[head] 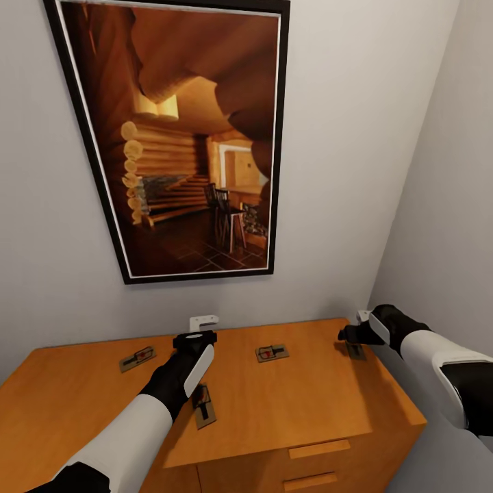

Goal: Take the four mousetraps from the cabinet in the bathroom and place them on the bathroom floor. Make sure all four end up on the same floor surface, and ensure that at least two of them are either under or directly next to the same bathroom sink.

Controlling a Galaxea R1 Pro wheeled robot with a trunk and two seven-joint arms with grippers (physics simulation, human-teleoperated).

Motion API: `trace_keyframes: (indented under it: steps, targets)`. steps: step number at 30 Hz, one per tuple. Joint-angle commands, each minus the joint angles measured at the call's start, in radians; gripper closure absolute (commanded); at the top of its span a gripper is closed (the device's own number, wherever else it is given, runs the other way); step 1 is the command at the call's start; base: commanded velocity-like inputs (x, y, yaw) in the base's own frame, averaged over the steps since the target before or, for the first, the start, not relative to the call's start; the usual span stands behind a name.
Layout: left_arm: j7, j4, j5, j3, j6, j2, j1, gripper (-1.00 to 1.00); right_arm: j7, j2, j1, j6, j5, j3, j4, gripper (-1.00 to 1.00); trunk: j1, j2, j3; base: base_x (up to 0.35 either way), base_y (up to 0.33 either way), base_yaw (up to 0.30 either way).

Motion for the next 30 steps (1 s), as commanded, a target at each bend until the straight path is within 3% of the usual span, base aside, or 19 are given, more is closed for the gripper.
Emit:
trace_keyframes:
  steps: [1, 30]
  targets:
    - [0.007, -0.001, 0.007, -0.002, 0.003, 0.000, -0.001, -1.00, 0.002, -0.001, -0.001, 0.005, -0.009, 0.009, -0.001, -1.00, 0.000, -0.001, -0.002, 0.000, 0.000, 0.000]
    - [0.007, -0.001, 0.007, -0.002, 0.003, 0.000, -0.001, -1.00, 0.002, 0.000, -0.001, 0.003, -0.008, 0.009, 0.002, -1.00, 0.000, -0.001, -0.002, 0.000, 0.000, 0.000]
